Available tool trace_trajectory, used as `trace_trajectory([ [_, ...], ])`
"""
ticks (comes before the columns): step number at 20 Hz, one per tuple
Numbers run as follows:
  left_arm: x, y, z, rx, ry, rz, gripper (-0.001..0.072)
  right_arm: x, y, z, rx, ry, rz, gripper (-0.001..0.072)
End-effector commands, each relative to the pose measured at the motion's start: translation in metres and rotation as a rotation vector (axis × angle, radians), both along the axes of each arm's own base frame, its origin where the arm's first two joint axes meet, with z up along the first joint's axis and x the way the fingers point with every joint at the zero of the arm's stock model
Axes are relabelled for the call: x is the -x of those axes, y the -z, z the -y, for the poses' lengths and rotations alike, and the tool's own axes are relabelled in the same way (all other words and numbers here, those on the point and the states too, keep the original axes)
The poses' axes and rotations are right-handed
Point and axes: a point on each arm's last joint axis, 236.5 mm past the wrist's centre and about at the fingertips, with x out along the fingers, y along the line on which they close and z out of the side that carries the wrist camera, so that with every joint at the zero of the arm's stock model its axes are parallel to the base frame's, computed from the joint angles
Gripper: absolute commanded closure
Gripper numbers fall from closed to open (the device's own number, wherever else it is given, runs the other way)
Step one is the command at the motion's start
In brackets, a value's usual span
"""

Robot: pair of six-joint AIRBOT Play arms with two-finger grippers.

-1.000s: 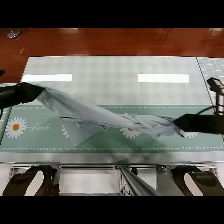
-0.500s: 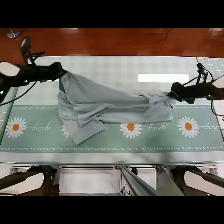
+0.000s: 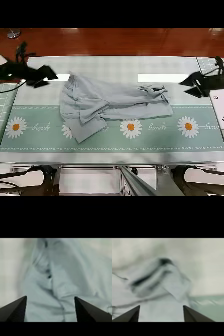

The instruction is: Fold the shirts.

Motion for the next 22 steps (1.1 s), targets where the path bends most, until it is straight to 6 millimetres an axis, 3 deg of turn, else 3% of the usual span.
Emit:
trace_trajectory([
  [1, 0.085, 0.038, -0.03, 0.102, -0.079, -0.263, 0.0007, 0.07, 0.022, 0.046, 0.052, 0.039, -0.12, 0.0095],
  [4, 0.102, 0.071, -0.01, 0.262, -0.204, -0.247, 0.0007, 0.085, 0.043, 0.033, -0.075, 0.167, -0.066, 0.0095],
  [7, 0.106, 0.095, 0.012, 0.337, -0.257, -0.248, 0.0007, 0.093, 0.057, 0.008, -0.147, 0.151, -0.068, 0.0095],
  [10, 0.09, 0.095, 0.034, 0.381, -0.238, -0.172, 0.0006, 0.094, 0.061, -0.002, -0.136, 0.117, -0.076, 0.0095],
  [15, 0.095, 0.106, 0.063, 0.369, -0.162, -0.209, 0.0012, 0.085, 0.065, -0.01, -0.107, 0.11, -0.073, 0.0096],
  [16, 0.095, 0.106, 0.064, 0.369, -0.159, -0.21, 0.0123, 0.084, 0.066, -0.012, -0.1, 0.109, -0.076, 0.0095],
  [17, 0.096, 0.103, 0.065, 0.369, -0.122, -0.196, 0.0622, 0.083, 0.068, -0.013, -0.086, 0.104, -0.081, 0.0096],
  [18, 0.097, 0.099, 0.067, 0.37, -0.083, -0.182, 0.0686, 0.084, 0.072, -0.013, -0.067, 0.106, -0.097, 0.0095],
  [22, 0.094, 0.084, 0.072, 0.393, -0.027, -0.172, 0.0686, 0.088, 0.091, -0.017, -0.053, 0.117, -0.177, 0.0096],
])
